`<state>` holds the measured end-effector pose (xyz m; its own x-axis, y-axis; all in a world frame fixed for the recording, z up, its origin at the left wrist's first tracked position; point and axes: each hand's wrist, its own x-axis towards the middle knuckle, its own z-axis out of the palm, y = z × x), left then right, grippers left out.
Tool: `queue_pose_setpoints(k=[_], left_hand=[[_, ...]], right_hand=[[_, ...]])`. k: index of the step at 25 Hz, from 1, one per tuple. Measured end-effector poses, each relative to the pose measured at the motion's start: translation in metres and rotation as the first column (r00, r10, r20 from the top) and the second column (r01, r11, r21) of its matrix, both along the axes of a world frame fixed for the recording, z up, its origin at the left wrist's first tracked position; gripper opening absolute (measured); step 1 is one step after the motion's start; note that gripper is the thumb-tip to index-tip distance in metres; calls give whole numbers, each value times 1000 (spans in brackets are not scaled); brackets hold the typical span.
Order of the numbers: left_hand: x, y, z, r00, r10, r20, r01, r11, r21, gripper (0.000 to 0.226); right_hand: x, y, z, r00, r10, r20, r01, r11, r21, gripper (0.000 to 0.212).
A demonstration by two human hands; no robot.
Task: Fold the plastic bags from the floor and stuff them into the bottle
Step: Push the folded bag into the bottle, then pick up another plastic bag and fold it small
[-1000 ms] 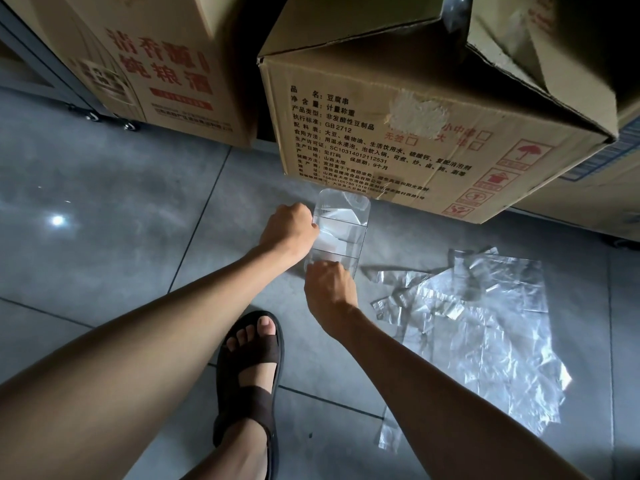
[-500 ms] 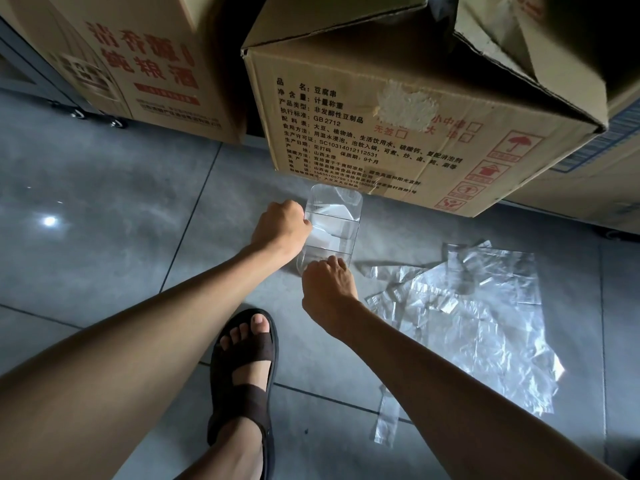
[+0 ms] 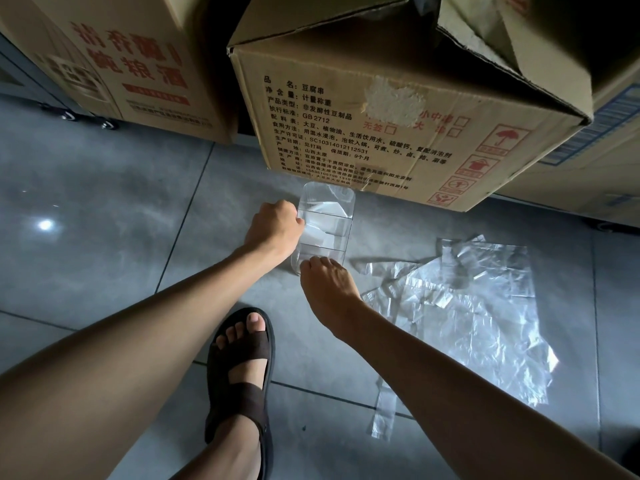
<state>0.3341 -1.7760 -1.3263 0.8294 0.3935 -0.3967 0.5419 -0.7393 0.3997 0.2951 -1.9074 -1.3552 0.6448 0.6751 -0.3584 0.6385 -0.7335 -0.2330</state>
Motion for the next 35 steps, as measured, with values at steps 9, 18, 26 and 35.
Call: queue_pose_setpoints(k=[9,18,26,35], left_hand=[[-11,-18,40,986,37,163,-53,994,92,30],[-43,-95,69,938,-340,70,347,912,-220,10],[-66,-138,37,820,-535,-203,439,815,-378,12],[-75,-152,40,854,-507,-116,457,838,-298,41]], right_hand=[[3,-98,30,932,-341,-126,353,765,539,40],[-37,-253,-3,531,-808,-256,835,551,-8,54],[-53,-263,-30,594,-804,-28,804,592,52,31],[-52,-277,9,687,-722,-81,712,646,274,13]])
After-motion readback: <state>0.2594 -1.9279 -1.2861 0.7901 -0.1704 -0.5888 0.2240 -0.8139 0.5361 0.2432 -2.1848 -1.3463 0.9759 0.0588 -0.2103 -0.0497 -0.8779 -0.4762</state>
